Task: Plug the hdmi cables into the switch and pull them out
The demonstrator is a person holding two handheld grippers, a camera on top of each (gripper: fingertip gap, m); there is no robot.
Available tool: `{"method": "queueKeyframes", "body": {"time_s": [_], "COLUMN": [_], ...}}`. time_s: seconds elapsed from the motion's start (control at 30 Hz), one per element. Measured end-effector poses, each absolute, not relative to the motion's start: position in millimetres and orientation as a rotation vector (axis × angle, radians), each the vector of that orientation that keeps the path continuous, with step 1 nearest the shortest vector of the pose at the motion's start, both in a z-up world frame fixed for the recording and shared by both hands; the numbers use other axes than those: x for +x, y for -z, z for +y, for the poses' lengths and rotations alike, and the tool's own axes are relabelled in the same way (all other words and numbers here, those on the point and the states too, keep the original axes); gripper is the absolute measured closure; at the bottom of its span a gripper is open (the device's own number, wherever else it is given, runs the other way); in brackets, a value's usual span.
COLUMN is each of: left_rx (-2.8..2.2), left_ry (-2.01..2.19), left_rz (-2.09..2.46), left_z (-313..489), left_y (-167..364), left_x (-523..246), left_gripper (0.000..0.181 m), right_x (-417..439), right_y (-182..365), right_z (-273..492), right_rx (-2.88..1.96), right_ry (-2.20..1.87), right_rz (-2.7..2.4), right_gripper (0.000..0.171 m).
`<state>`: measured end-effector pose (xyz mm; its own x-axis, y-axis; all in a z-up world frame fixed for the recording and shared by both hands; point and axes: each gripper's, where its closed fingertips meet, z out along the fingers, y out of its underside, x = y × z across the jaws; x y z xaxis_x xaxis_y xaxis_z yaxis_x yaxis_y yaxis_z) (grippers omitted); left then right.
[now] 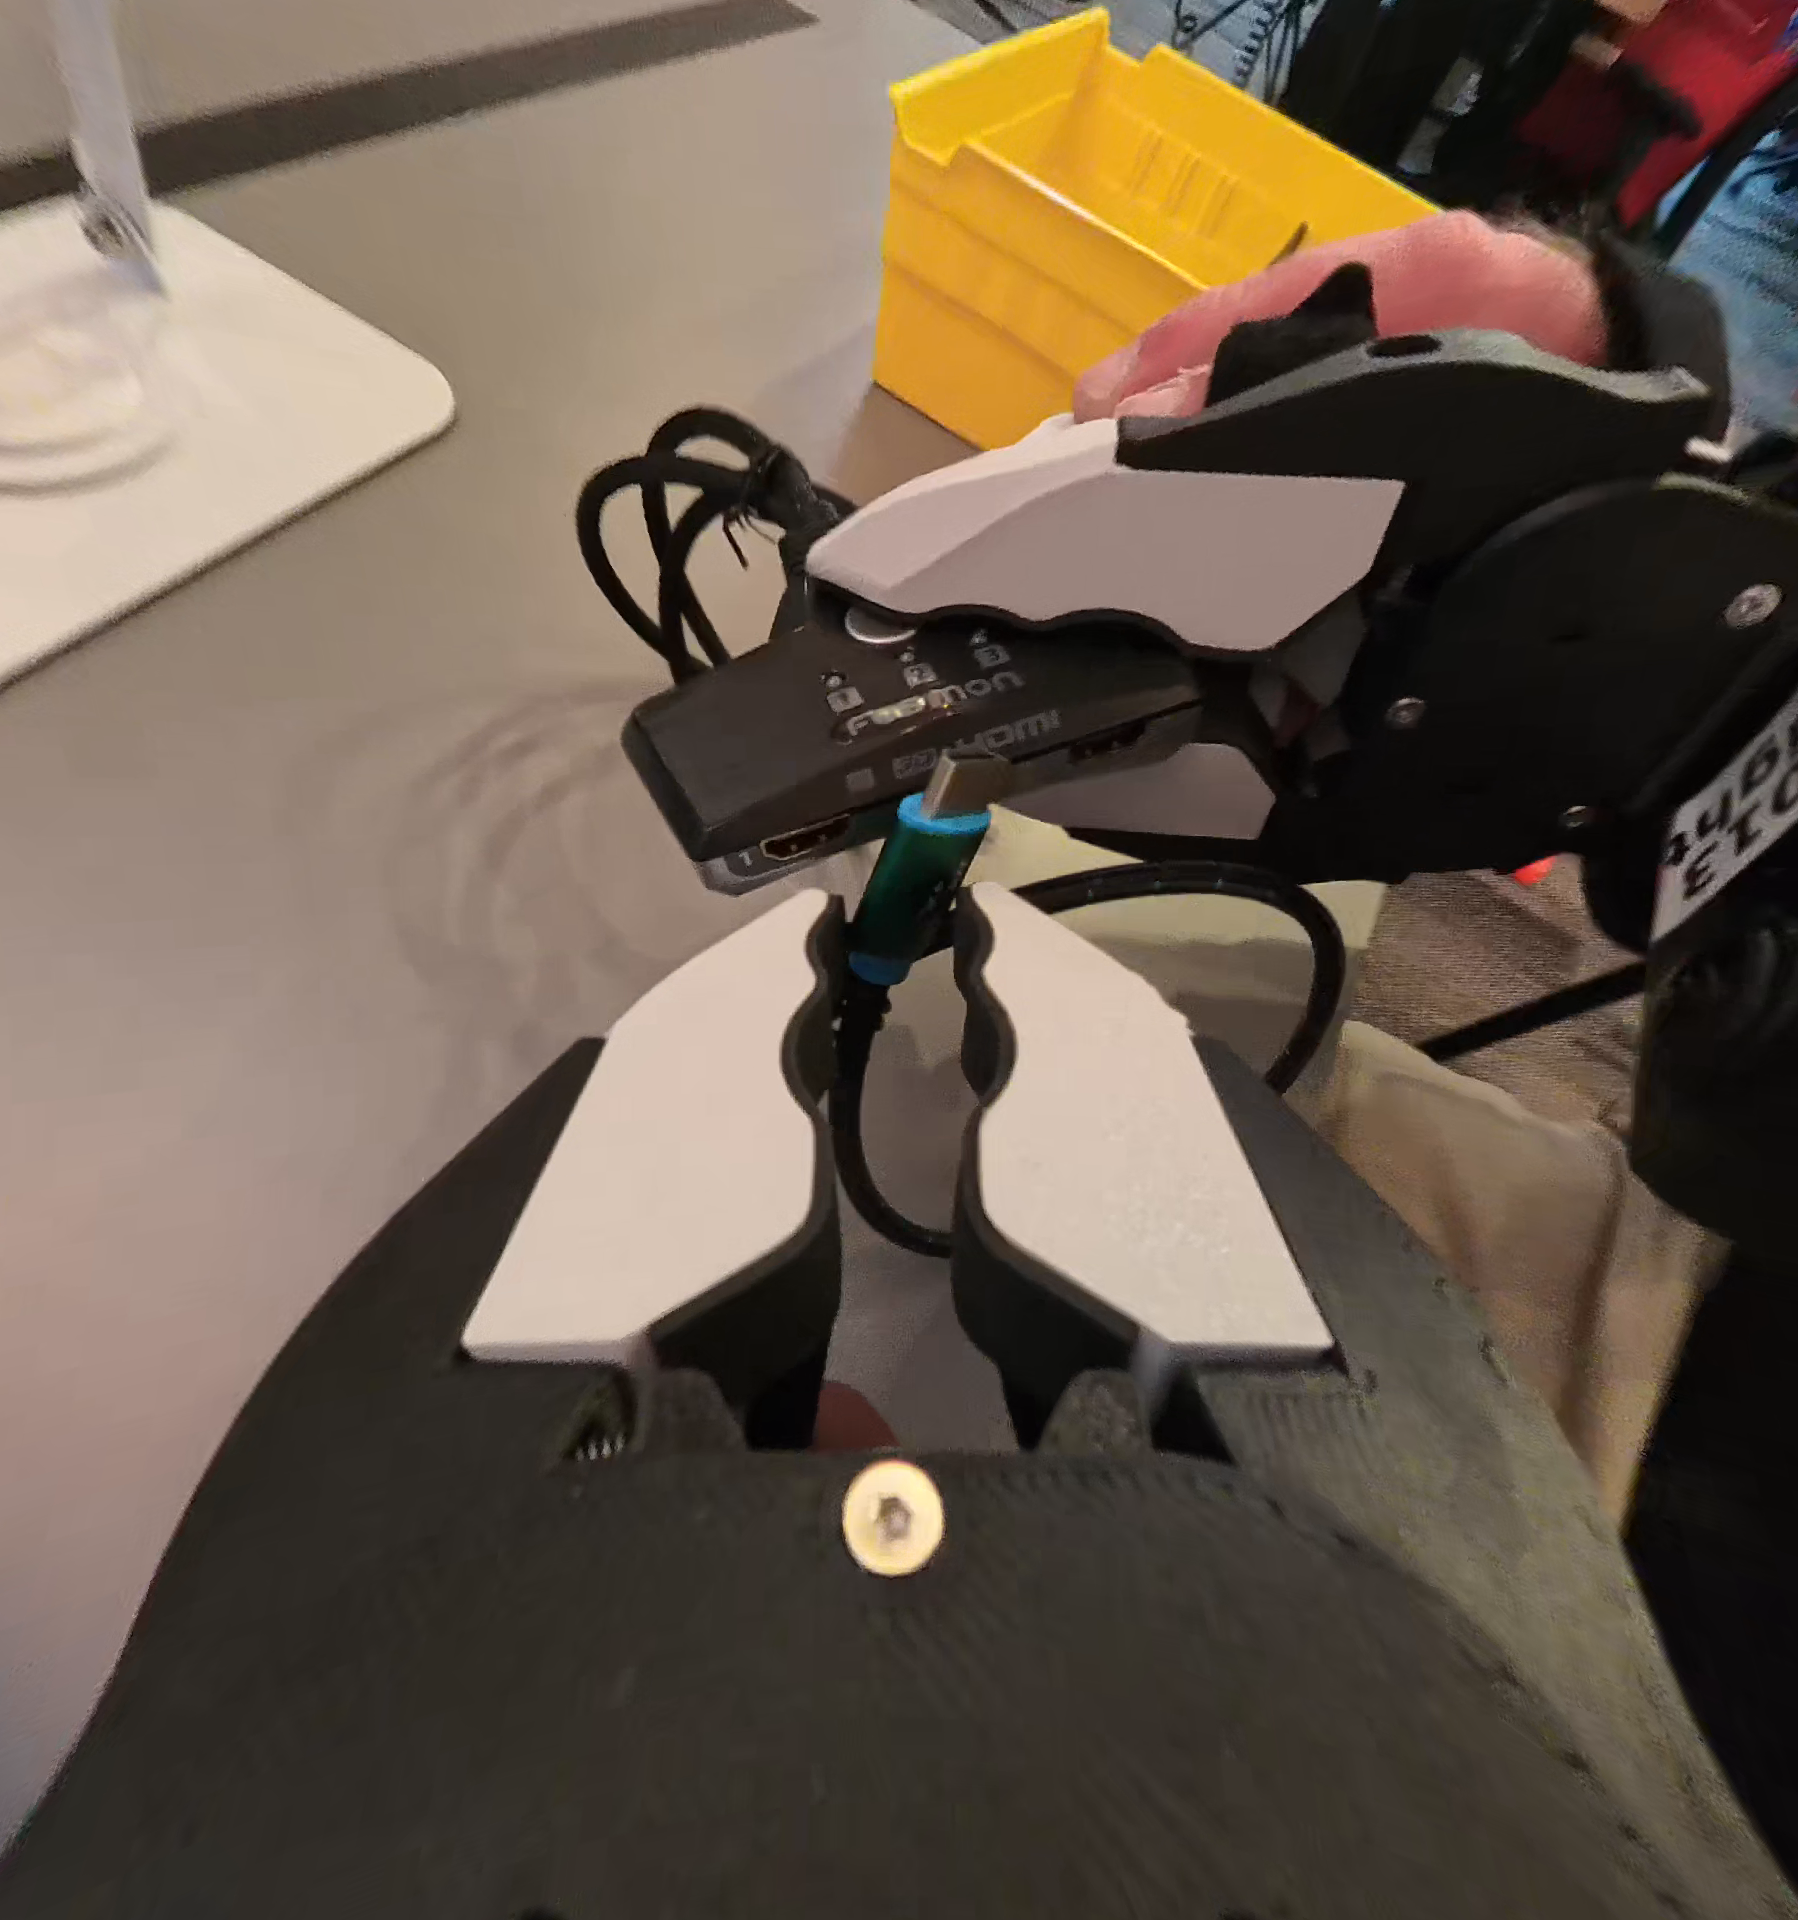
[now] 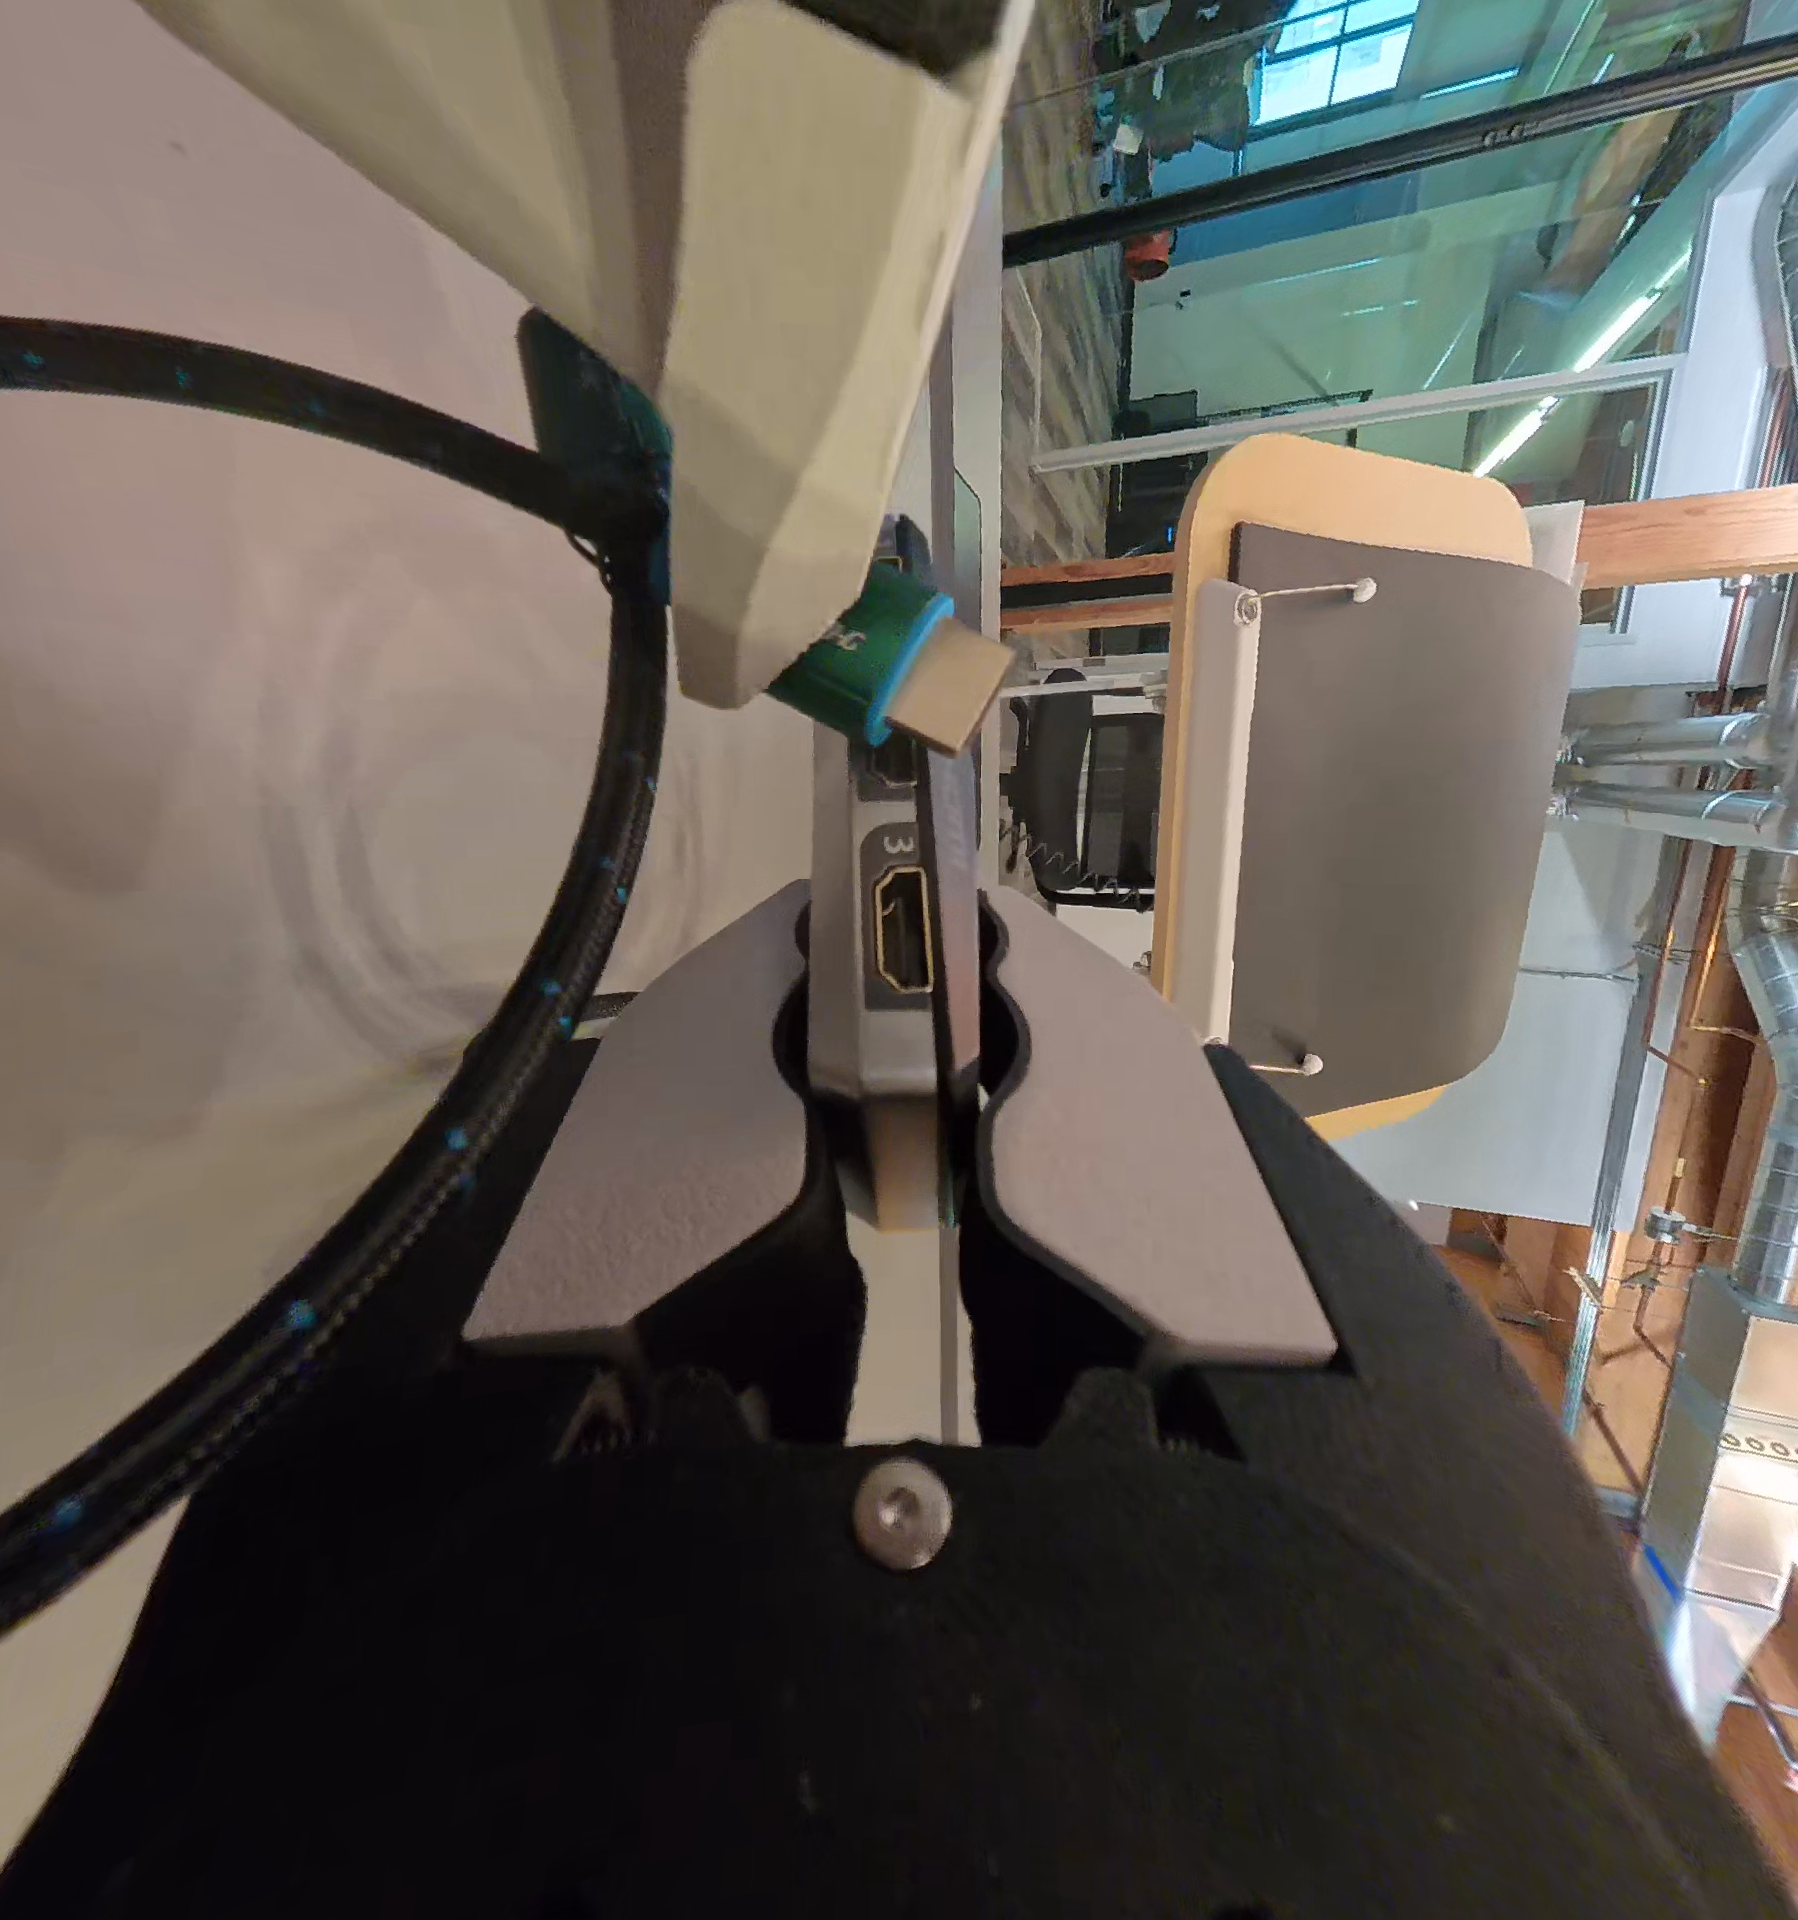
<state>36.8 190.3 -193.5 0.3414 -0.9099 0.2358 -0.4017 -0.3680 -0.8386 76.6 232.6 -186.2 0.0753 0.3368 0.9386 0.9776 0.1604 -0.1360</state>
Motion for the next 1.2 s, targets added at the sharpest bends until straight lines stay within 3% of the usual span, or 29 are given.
{"method": "queueKeyframes", "body": {"time_s": [0.03, 0.2, 0.3, 0.43, 0.67, 1.0, 1.2], "left_rx": [-1.894, -1.770, -1.647, -1.498, -1.543, -1.185, -1.023], "left_ry": [0.921, 0.667, 0.517, 0.127, 0.135, -0.273, -0.440], "left_rz": [1.150, 1.183, 1.160, 1.319, 1.436, 1.838, 1.974], "left_z": [191, 199, 200, 201, 192, 186, 199], "left_y": [192, 194, 191, 212, 222, 272, 279], "left_x": [38, 35, 33, 26, 20, 41, 59], "left_gripper": [0.162, 0.160, 0.147, 0.143, 0.135, 0.128, 0.134], "right_x": [77, 77, 78, 77, 90, 108, 112], "right_y": [186, 185, 185, 186, 178, 168, 166], "right_z": [233, 233, 233, 232, 236, 239, 240], "right_rx": [-1.358, -1.365, -1.372, -1.367, -1.428, -1.506, -1.521], "right_ry": [0.811, 0.806, 0.800, 0.800, 0.726, 0.566, 0.522], "right_rz": [-1.442, -1.440, -1.436, -1.446, -1.382, -1.256, -1.222], "right_gripper": [0.148, 0.149, 0.148, 0.148, 0.148, 0.148, 0.148]}}
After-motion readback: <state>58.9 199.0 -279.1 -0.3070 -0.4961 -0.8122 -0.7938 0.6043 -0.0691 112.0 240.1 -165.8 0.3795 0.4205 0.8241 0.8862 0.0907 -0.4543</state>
